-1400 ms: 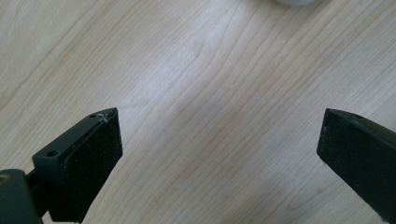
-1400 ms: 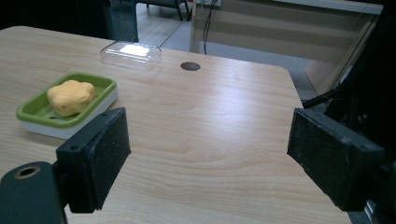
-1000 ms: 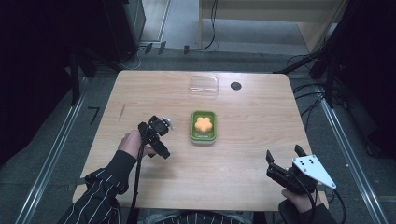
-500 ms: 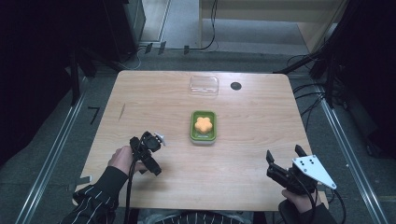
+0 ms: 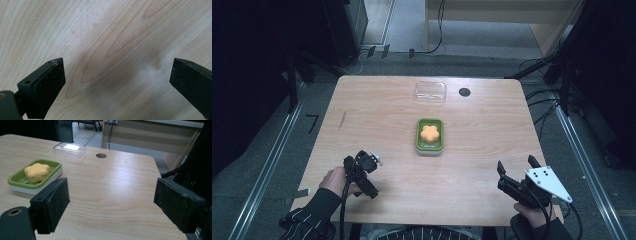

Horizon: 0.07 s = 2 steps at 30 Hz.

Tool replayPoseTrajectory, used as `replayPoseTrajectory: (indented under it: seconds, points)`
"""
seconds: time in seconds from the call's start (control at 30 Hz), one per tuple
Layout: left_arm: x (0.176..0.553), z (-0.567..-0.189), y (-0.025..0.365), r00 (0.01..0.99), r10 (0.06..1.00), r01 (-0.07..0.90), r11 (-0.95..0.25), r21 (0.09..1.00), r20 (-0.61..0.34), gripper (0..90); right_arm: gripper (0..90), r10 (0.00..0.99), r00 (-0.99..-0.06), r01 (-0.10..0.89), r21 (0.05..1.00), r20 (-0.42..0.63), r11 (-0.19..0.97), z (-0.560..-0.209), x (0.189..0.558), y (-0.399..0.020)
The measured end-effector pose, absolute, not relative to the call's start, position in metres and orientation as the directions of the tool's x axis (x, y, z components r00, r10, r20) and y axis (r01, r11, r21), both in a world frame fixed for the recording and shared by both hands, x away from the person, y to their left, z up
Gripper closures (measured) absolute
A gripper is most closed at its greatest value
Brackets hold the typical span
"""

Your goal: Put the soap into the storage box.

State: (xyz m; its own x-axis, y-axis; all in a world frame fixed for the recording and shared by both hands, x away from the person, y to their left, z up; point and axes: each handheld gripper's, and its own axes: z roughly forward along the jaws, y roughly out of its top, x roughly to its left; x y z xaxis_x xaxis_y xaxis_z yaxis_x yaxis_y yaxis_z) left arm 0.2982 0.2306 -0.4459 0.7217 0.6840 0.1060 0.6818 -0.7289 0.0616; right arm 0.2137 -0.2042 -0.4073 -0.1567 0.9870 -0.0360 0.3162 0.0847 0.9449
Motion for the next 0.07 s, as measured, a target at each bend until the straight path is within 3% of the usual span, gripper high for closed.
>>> replayPoseTrajectory:
  seconds: [0.07]
  points:
    - [0.2984,-0.4464,0.2313,0.719,0.686,0.684,-0.727,0.065,0.107,0.4,13.7,0.987,-0.159,0.317,0.945,-0.035,0.085,-0.4075,0.2141,-0.2042]
